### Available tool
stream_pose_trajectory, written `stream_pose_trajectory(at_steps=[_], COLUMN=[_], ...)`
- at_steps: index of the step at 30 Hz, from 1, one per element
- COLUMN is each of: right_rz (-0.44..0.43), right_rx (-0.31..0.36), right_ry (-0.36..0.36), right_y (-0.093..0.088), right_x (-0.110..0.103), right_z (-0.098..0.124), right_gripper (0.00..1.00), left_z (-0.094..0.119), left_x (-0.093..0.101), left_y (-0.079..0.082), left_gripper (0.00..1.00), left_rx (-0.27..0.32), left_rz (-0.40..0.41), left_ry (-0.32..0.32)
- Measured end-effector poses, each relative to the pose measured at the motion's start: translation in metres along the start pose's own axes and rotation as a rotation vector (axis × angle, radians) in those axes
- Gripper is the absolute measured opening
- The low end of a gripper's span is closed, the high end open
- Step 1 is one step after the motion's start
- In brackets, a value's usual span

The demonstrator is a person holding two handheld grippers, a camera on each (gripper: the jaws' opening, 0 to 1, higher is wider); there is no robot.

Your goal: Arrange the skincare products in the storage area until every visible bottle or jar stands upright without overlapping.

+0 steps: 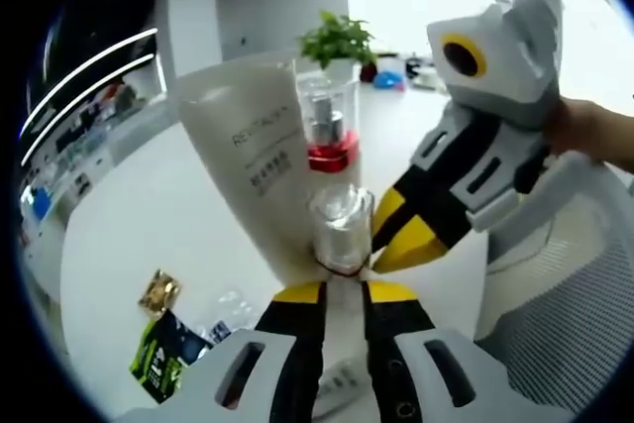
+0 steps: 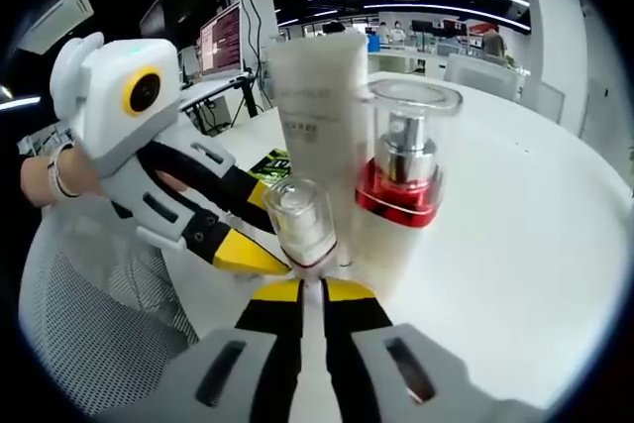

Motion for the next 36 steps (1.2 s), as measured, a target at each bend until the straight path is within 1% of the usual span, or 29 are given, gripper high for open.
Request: stream_pose_trajectory(at_steps=[10,14,19,22,29,33,35,36], right_rz=[-0.006,0.001,0.014,0.019,0.040,0.050,0.059,0.066], right_rx=[0.007,0.004,-0.004,-0.001,0.013,0.030,0.039,0.042], right_ry=[-0.014,-0.005,-0.022,-0.033,-0.078,-0.092,-0.105,-0.118], right_y=[0.000,0.000,-0.001,-0.002,0.004,0.011,0.014,0.016], right_x=[0.004,0.002,0.000,-0.001,-0.001,-0.003,-0.005,-0.005], right_z=[0.002,0.002,0.008,0.016,0.035,0.044,0.051,0.055], right_gripper=[0.08,0.09,0.11,0.13,0.21,0.26,0.29,0.31], left_z=[0.000,0.000,0.007,0.016,0.035,0.049,0.053,0.059], left_x=[-0.001,-0.001,-0.001,-0.002,-0.005,-0.010,-0.011,-0.013], left_y=[-0.002,-0.003,-0.005,-0.006,-0.007,-0.006,-0.007,-0.007], left_gripper=[0.10,0.10,0.11,0.13,0.20,0.26,0.29,0.31], left_rx=[-0.009,-0.013,-0.014,-0.009,0.010,0.022,0.024,0.032], left_rz=[-0.003,-0.009,-0.009,-0.005,0.020,0.036,0.040,0.049], left_ry=[0.004,0.005,0.008,0.014,0.031,0.050,0.053,0.060])
Point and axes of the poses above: the point that each gripper's makers call its tool centre point, and the gripper's own axes: z roughly backward along the fingers, x roughly to its right, y roughly out of its top, the point moved 2 cm from there along z, roughly backward along the fingers, and after that the axes turned 12 degrees about -x, right-handed, at the moved point
